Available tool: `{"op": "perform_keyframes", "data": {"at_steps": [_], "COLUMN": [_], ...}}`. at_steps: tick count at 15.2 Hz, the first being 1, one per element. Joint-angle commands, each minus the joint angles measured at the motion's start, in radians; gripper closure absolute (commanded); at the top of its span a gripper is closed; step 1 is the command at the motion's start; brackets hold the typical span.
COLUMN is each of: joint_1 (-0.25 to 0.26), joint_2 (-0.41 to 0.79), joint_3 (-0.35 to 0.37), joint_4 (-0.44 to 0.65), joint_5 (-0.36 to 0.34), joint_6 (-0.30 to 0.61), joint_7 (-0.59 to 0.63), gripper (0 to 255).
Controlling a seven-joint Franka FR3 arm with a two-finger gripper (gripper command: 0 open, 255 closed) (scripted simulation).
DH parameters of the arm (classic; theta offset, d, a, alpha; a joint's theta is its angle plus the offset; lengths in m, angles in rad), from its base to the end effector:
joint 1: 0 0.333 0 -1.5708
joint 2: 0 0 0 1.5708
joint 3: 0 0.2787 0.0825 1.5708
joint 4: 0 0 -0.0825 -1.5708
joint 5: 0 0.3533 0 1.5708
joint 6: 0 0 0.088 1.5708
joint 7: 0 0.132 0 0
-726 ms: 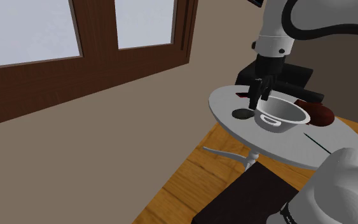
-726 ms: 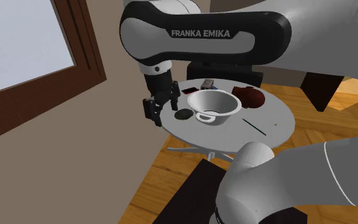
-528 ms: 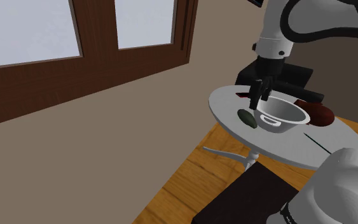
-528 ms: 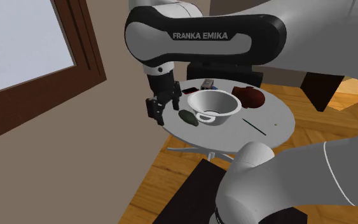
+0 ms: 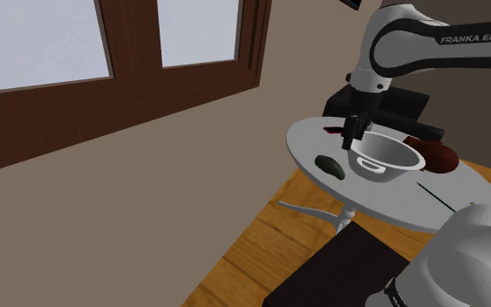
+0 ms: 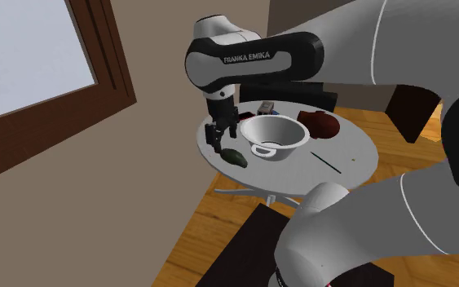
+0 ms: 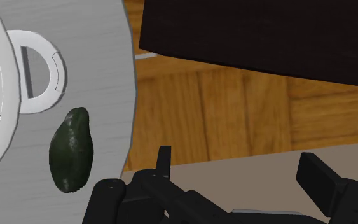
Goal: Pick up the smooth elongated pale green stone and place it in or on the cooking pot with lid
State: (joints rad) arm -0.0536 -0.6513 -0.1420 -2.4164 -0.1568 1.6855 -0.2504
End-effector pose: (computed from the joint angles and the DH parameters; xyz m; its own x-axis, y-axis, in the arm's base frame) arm 0.3276 -0.0869 0.4765 0.9892 0.1087 -0.0981 0.1136 -0.9925 0.0449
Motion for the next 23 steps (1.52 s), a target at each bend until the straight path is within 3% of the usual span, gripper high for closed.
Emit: {"op": "perform_keyframes", "data": {"at_steps": [1,7,12,18,23], "joint_1": [-0.011,-0.031,-0.036,-0.047,-0.096], "joint_2": [0.043,0.204,0.371,0.608,0.826], "joint_3": [-0.044,-0.171,-0.271,-0.366,-0.394], "joint_4": [0.004,0.048,0.123,0.258,0.413], "joint_5": [-0.018,-0.037,-0.004,0.113,0.258], "joint_6": [0.049,0.187,0.29,0.379,0.407], "joint_7": [-0.049,-0.195,-0.331,-0.523,-0.693], "gripper": [0,0,0,0,0]}}
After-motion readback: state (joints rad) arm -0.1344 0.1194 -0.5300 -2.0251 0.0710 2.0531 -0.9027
